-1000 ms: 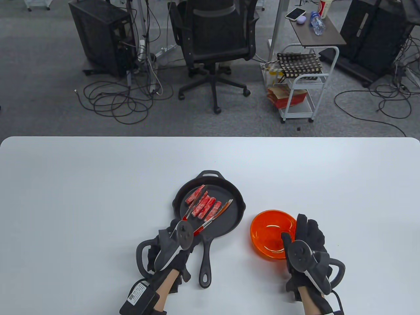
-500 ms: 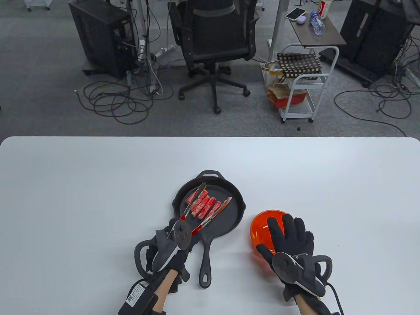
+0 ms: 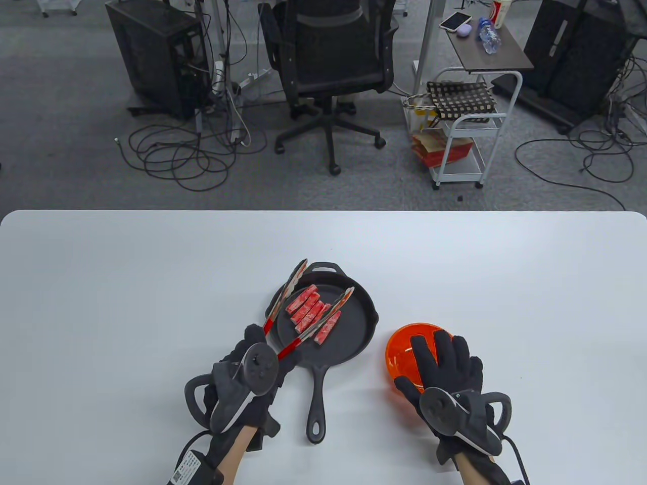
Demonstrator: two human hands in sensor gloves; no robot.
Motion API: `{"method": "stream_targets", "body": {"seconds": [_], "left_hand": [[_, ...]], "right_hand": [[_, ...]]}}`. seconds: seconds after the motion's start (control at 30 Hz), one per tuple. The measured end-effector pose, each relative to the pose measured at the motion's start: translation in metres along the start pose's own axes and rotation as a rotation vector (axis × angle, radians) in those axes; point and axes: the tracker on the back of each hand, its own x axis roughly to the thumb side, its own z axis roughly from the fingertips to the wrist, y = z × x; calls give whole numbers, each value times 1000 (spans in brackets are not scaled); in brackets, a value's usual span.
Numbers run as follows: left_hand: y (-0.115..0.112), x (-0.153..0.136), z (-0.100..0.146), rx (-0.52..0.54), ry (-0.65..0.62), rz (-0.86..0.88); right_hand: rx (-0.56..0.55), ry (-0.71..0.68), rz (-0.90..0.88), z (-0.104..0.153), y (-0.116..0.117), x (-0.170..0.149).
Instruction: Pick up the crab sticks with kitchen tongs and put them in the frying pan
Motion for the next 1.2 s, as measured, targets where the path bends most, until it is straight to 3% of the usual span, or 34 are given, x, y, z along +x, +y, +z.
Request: {"method": "stream_targets", "body": {"seconds": [0.23,0.5,1.07,1.2], "left_hand": [[-9,-56,4,-33,172,-10],[-49,-104,6,-129,353,-26],[-87,-109,-1,-316,404,-175],[-88,-109,-2,-305,399,-169]], "right_hand": [[2,-9,0,1,1,2],[-7,-9,-10,2,2,3],[-30,1,-26,4,0,1],[-25,-1,-24,4,0,2]]}}
